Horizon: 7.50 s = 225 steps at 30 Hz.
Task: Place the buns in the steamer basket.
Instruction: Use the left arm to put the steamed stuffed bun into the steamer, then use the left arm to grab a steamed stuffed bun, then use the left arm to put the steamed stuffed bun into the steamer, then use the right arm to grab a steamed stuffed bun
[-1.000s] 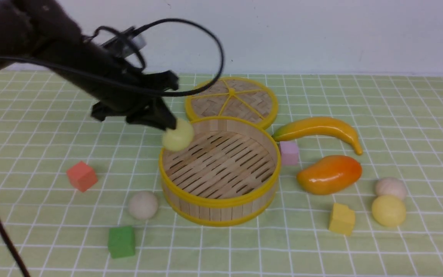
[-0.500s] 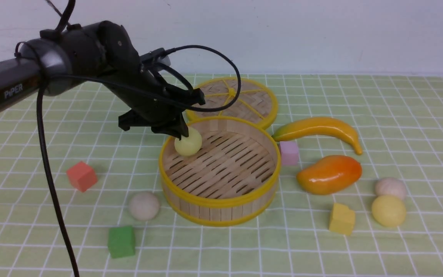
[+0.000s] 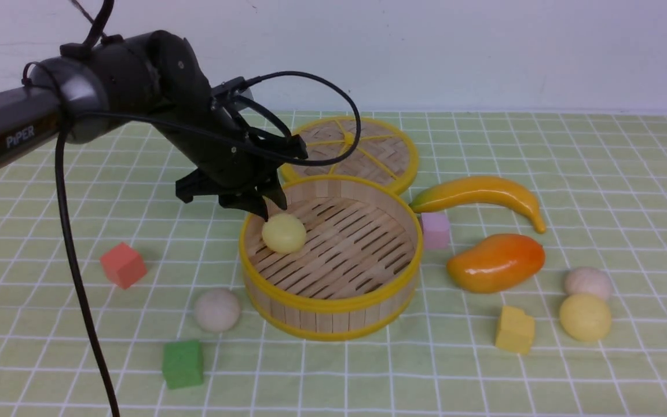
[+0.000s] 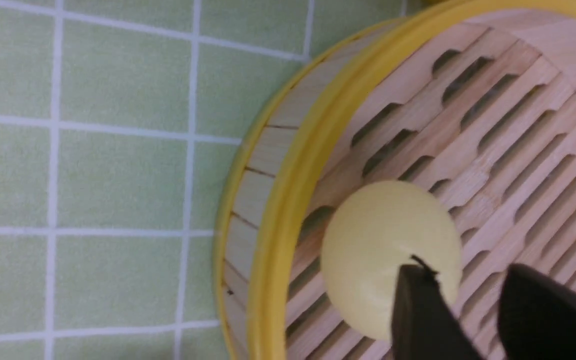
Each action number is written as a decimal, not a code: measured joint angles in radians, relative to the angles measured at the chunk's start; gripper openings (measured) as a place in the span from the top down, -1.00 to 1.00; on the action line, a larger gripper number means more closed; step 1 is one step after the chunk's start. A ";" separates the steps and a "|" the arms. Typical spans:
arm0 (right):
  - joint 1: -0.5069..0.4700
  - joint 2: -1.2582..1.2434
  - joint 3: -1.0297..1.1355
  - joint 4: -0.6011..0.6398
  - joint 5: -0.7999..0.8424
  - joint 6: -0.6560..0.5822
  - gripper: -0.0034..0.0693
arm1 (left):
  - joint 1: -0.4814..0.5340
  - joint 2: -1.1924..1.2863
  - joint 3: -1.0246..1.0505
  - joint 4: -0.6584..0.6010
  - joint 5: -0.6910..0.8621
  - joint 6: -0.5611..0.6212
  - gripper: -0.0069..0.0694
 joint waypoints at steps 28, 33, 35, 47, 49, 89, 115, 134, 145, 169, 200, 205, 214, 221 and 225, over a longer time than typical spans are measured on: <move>0.000 0.000 0.000 0.000 0.000 0.000 0.25 | 0.079 -0.218 0.353 0.204 0.169 -0.019 0.01; 0.000 0.000 0.000 0.000 0.000 0.000 0.25 | 0.079 -0.154 0.364 0.146 0.118 -0.019 0.14; 0.000 0.000 0.000 0.000 0.000 0.000 0.25 | 0.079 -0.144 0.366 0.114 0.108 -0.010 0.19; 0.000 0.000 0.000 0.000 0.000 0.000 0.25 | 0.079 -0.132 0.366 0.037 0.045 0.023 0.21; 0.000 0.000 0.000 0.000 0.000 0.000 0.25 | 0.079 -0.121 0.365 0.028 0.036 0.023 0.20; 0.000 0.000 0.000 0.000 0.000 0.000 0.25 | 0.079 -0.144 0.097 -0.116 0.318 0.131 0.85; 0.000 0.000 0.000 0.000 0.000 0.000 0.25 | 0.012 0.033 0.092 -0.289 0.138 0.263 0.23; 0.000 0.000 0.000 0.000 0.000 0.000 0.25 | 0.014 -0.367 -0.006 -0.152 0.379 0.334 -0.21; 0.000 0.000 0.000 0.000 0.000 0.000 0.25 | 0.015 -0.774 0.143 0.195 0.383 0.180 0.61; 0.000 0.000 0.000 -0.004 0.000 0.000 0.25 | 0.016 -1.638 1.412 0.231 -0.822 0.159 0.85; 0.000 0.318 -0.497 0.124 -0.337 0.094 0.25 | 0.017 -1.632 1.283 0.308 -0.579 0.157 0.85; 0.000 0.616 -0.738 0.044 -0.129 0.094 0.25 | 0.017 -1.721 1.261 0.394 -0.417 0.025 0.85; 0.000 1.119 -0.841 -0.004 -0.056 0.024 0.25 | 0.017 -1.963 1.407 0.656 -0.372 -0.360 0.83; 0.000 1.532 -1.065 0.011 0.258 -0.008 0.25 | 0.018 -2.000 1.518 0.870 -0.502 -0.495 0.82; 0.000 1.679 -1.208 0.011 0.347 0.013 0.25 | 0.018 -2.000 1.549 0.877 -0.505 -0.536 0.81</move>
